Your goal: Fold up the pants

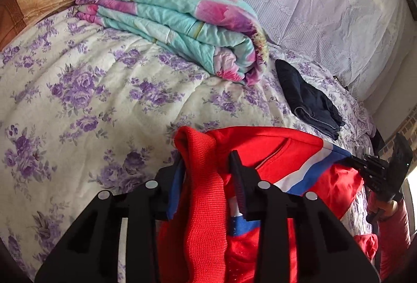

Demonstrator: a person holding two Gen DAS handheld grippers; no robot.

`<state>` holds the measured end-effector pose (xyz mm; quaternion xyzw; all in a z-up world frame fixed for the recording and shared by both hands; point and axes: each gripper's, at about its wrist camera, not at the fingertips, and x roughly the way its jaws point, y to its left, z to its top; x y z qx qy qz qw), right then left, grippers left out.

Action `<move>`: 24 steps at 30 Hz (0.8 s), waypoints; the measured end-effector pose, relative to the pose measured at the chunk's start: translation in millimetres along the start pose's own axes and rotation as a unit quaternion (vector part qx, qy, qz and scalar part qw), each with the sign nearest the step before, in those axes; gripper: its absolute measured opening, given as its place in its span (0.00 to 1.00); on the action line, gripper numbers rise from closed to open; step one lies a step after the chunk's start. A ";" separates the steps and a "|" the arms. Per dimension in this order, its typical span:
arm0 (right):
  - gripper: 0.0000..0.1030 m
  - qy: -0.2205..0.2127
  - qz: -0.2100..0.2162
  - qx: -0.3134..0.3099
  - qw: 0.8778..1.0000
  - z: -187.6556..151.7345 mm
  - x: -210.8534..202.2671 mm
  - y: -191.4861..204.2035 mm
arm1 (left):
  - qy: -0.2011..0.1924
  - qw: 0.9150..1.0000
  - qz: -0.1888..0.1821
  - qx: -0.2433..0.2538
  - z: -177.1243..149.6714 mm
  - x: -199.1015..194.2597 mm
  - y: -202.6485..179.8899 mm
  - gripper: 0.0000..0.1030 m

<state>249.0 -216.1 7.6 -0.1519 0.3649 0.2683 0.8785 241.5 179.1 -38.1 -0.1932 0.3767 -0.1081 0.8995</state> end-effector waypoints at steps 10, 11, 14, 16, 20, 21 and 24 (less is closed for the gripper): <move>0.06 -0.064 -0.017 -0.008 0.998 -74.8 -97.4 87.8 | -0.039 0.994 -0.068 -0.073 -26.0 -56.3 22.9 0.21; 0.06 -0.068 -0.018 -0.008 0.998 -81.0 -99.7 93.2 | -0.038 0.992 -0.081 -0.083 -34.4 -62.0 23.8 0.22; 0.06 -0.072 -0.004 0.009 0.997 -92.7 -104.3 100.1 | -0.028 0.987 -0.120 -0.104 -59.2 -77.6 12.4 0.43; 0.06 -0.075 -0.004 0.003 0.997 -99.0 -110.1 108.0 | -0.015 0.986 -0.127 -0.107 -68.3 -85.0 -4.2 0.51; 0.06 -0.078 -0.008 -0.015 0.997 -113.9 -123.4 125.2 | 0.015 0.987 -0.098 -0.130 -58.0 -84.8 -33.2 0.73; 0.06 -0.078 -0.010 -0.020 0.997 -119.1 -126.4 129.9 | 0.020 0.985 -0.094 -0.143 -52.9 -82.9 -38.6 0.77; 0.06 -0.071 -0.010 -0.033 0.997 -136.6 -130.7 145.6 | 0.039 0.984 -0.079 -0.156 -36.6 -73.2 -56.9 0.79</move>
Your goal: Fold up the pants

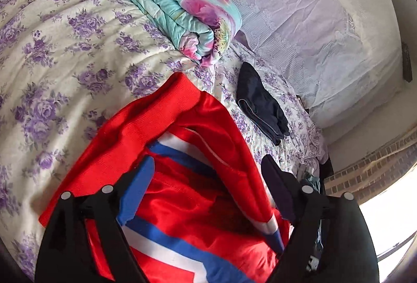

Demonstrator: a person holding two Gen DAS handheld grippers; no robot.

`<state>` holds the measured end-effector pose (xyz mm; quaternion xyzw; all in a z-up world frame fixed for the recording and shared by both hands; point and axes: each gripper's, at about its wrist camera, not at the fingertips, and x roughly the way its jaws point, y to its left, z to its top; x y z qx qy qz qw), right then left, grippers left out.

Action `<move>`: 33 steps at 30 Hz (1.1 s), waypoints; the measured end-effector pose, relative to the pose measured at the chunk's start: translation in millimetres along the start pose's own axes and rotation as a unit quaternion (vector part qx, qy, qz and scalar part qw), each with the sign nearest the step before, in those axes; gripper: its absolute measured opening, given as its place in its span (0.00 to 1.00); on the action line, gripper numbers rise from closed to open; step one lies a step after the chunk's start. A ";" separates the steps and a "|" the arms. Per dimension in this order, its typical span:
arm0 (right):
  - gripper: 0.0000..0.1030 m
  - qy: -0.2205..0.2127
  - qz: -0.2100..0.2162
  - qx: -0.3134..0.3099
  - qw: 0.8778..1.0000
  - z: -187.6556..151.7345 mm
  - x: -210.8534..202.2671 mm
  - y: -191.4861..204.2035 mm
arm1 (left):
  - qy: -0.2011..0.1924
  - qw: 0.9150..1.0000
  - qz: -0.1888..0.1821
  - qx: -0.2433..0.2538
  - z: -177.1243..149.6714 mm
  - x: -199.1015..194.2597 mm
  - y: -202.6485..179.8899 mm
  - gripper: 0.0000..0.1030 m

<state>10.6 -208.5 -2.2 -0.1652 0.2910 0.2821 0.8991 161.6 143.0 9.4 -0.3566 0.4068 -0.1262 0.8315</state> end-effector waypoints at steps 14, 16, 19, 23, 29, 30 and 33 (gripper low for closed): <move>0.07 0.020 0.025 -0.001 0.999 -25.5 2.6 11.4 | 0.037 0.992 0.116 -0.022 4.6 16.6 2.3 0.21; 0.07 0.019 0.029 0.004 0.999 -25.8 2.4 9.9 | 0.037 0.993 0.105 -0.027 -2.3 11.1 11.1 0.13; 0.06 0.010 0.030 0.010 0.999 -25.3 -0.9 7.4 | 0.024 0.995 0.096 -0.013 -12.8 -4.3 10.7 0.08; 0.06 -0.020 0.032 0.037 0.999 -20.5 -21.3 -4.4 | 0.004 0.996 0.086 0.008 -23.0 -32.5 4.8 0.07; 0.06 -0.008 0.086 0.075 0.993 -31.8 -47.4 -5.0 | -0.017 0.994 0.110 0.022 -56.4 -73.9 31.7 0.07; 0.06 0.008 0.085 0.070 0.994 -38.4 -42.8 -1.1 | -0.015 0.993 0.118 0.011 -64.6 -75.8 44.1 0.07; 0.06 0.038 0.055 0.048 0.997 -47.7 -32.4 6.1 | 0.006 0.993 0.109 -0.041 -85.5 -75.2 84.0 0.07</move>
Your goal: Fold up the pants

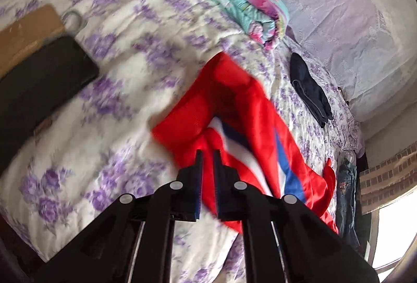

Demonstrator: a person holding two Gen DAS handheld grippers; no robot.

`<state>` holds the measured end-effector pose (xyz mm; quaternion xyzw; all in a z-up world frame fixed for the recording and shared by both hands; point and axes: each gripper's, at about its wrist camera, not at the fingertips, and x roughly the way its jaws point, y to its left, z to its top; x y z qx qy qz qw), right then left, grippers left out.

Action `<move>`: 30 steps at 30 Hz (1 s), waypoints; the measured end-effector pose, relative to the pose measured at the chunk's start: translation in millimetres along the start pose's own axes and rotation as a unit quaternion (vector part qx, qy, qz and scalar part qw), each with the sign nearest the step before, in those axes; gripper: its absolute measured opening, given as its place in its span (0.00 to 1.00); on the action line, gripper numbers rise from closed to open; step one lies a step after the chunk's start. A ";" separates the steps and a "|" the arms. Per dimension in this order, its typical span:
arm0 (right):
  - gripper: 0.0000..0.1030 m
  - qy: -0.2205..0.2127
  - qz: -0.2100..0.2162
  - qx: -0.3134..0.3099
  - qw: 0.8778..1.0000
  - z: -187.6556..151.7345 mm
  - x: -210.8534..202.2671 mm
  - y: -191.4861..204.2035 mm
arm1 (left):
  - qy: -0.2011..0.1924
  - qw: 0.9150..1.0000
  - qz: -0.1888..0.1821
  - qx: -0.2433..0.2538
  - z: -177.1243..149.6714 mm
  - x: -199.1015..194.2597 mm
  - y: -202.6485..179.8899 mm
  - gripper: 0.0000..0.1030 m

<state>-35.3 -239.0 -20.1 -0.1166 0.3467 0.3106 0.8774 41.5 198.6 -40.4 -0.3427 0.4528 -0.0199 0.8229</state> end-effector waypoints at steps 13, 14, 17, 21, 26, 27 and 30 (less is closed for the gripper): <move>0.46 0.021 -0.048 -0.149 0.987 40.2 43.6 26.6 | 0.007 0.999 -0.019 -0.037 31.7 22.2 -23.6 0.53; 0.46 0.032 -0.059 -0.170 0.983 38.1 51.2 29.9 | 0.012 0.999 -0.022 -0.046 35.4 26.4 -21.8 0.53; 0.37 0.051 -0.085 -0.208 0.973 33.7 68.5 33.0 | 0.011 0.999 -0.004 -0.048 45.9 35.3 -23.5 0.53; 0.07 0.047 -0.084 -0.184 0.978 43.1 70.0 22.9 | 0.023 0.999 0.008 -0.042 59.8 50.3 -29.5 0.54; 0.07 0.005 -0.072 -0.146 0.987 52.5 43.1 17.0 | 0.028 0.999 -0.015 -0.038 65.3 51.3 -33.9 0.31; 0.07 -0.003 -0.072 -0.142 0.987 54.8 36.6 16.5 | 0.022 0.999 -0.019 -0.029 65.3 47.1 -38.4 0.27; 0.06 -0.015 -0.068 -0.128 0.989 62.1 25.2 12.1 | -0.004 1.000 -0.015 0.001 65.7 34.3 -53.6 0.20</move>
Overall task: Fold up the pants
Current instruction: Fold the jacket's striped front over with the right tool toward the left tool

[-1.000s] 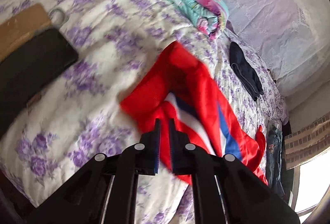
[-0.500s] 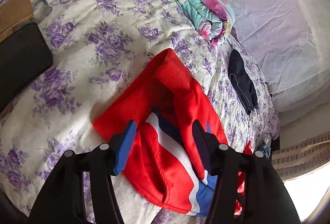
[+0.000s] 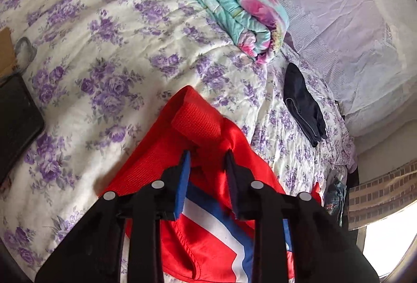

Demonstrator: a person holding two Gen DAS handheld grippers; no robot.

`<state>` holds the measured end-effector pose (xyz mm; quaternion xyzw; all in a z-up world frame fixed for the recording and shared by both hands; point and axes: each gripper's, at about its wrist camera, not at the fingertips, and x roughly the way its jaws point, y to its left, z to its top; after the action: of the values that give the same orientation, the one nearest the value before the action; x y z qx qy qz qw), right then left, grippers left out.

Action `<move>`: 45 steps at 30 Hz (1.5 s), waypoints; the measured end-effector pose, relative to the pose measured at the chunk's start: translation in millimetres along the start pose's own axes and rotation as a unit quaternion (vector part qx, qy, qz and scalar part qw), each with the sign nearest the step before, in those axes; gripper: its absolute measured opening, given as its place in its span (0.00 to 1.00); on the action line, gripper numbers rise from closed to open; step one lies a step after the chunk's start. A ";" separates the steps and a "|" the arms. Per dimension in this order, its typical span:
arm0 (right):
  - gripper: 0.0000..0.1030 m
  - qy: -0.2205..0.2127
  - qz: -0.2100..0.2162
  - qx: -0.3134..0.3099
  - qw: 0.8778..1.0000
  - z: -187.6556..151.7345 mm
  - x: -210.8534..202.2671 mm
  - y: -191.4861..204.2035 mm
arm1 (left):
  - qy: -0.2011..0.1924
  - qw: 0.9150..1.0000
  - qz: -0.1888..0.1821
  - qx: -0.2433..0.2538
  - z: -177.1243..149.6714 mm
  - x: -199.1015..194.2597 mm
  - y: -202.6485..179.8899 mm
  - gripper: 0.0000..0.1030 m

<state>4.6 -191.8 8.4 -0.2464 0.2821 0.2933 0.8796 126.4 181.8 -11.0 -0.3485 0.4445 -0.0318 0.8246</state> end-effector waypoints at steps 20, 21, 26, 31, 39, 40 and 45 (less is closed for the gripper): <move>0.07 -0.001 0.013 0.028 1.000 -6.8 -17.5 0.0 | 0.005 0.998 -0.026 -0.049 -7.5 15.6 8.5 0.17; 0.07 -0.002 0.015 0.031 0.999 -7.0 -20.6 -0.8 | 0.002 0.998 -0.031 -0.046 -7.3 10.4 7.2 0.16; 0.07 -0.011 0.062 0.056 0.996 -12.0 -50.0 -0.2 | -0.001 0.998 -0.063 -0.013 -20.5 -32.2 10.3 0.16; 0.07 0.034 0.117 0.071 0.990 -40.9 -35.6 22.9 | 0.033 0.999 -0.014 0.019 -49.7 -26.0 37.7 0.16; 0.08 0.068 0.125 0.092 0.986 -64.0 -11.9 38.4 | 0.039 0.997 -0.054 -0.028 -62.7 -20.0 68.9 0.18; 0.08 0.065 0.123 0.094 0.986 -66.8 -11.0 38.8 | 0.034 0.997 -0.059 -0.028 -63.1 -26.7 68.3 0.19; 0.09 0.057 0.120 0.098 0.986 -70.7 -10.4 39.5 | -0.012 0.999 -0.009 0.046 -75.1 -55.5 33.0 0.21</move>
<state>-53.1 -210.2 -46.4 -0.1398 0.3865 0.3530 0.8405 27.7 185.7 -18.6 -0.3142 0.4292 -0.0557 0.8449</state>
